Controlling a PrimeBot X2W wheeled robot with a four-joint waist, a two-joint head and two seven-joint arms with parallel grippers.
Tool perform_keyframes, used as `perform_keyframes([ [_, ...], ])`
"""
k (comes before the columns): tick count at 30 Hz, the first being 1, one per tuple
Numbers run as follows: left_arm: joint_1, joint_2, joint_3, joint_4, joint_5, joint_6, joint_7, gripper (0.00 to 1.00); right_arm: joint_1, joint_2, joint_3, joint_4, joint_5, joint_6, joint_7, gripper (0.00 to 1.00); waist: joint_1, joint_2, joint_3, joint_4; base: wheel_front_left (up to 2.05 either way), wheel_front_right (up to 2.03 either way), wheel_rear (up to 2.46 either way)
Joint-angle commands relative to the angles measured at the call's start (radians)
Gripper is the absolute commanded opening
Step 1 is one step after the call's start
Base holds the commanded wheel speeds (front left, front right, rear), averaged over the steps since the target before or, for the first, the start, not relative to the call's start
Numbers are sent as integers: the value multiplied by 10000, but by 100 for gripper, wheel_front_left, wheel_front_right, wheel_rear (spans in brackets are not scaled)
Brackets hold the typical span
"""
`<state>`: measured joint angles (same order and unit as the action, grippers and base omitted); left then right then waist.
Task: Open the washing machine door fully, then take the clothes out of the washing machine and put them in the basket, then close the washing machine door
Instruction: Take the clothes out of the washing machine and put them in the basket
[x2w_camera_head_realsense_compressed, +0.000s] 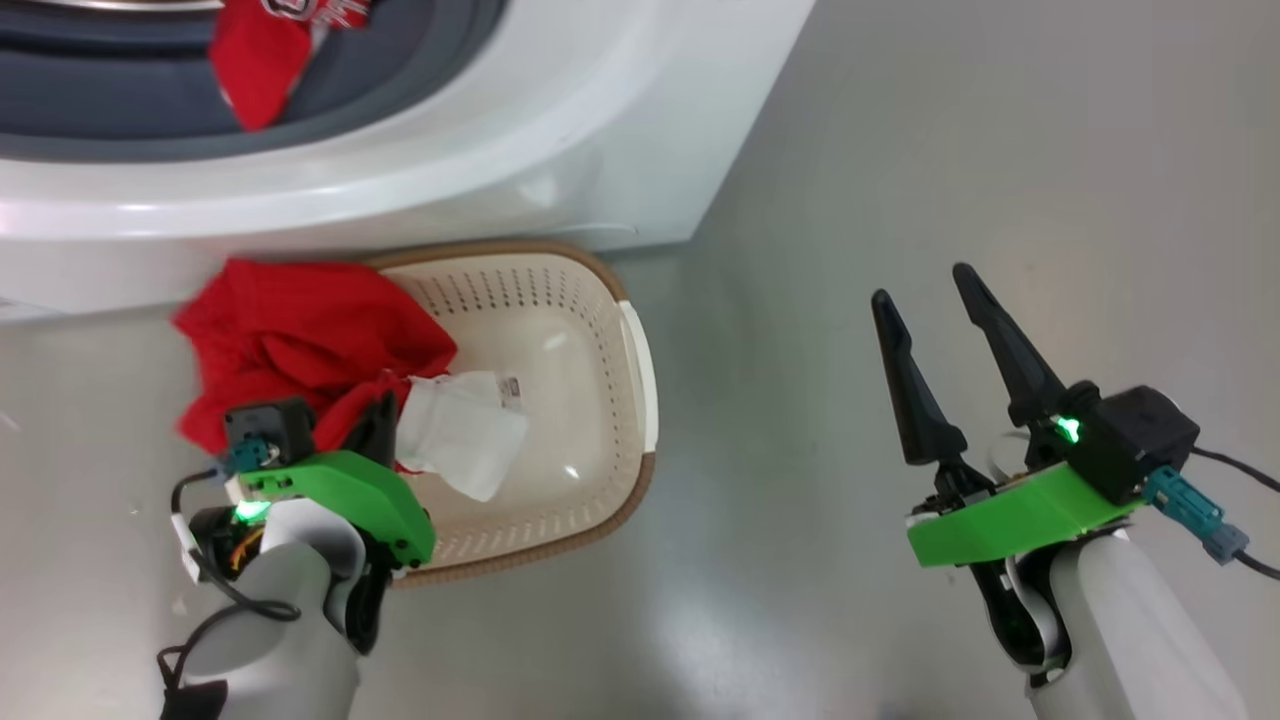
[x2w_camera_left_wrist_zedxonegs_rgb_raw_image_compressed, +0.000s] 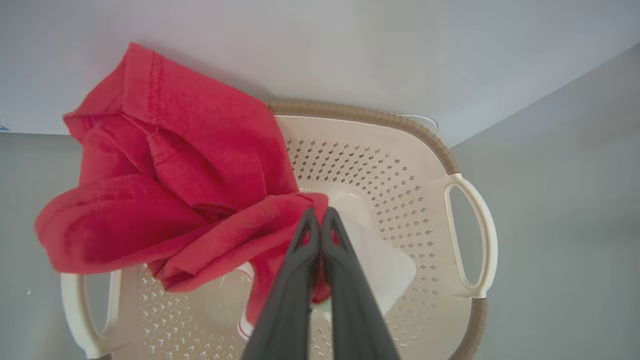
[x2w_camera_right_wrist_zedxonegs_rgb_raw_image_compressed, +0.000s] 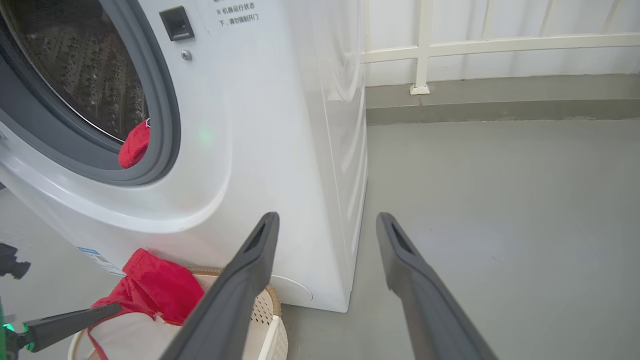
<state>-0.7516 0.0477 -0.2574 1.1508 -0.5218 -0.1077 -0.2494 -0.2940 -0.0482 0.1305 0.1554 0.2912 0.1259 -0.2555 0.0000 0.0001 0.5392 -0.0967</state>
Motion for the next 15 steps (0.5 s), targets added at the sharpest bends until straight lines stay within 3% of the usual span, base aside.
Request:
perform_keyframes([
  [1,-40,223,213,-38,21,-71,-118,0,-74,-20,248,-252,66,48,-63,100,0,-1,357,-229,0,0,0],
  [15,-597,469,400,1060,-41,77,-123,0,-508,-20,503,-322,373,48,-63,100,0,-1,1272,-629,0,0,0],
])
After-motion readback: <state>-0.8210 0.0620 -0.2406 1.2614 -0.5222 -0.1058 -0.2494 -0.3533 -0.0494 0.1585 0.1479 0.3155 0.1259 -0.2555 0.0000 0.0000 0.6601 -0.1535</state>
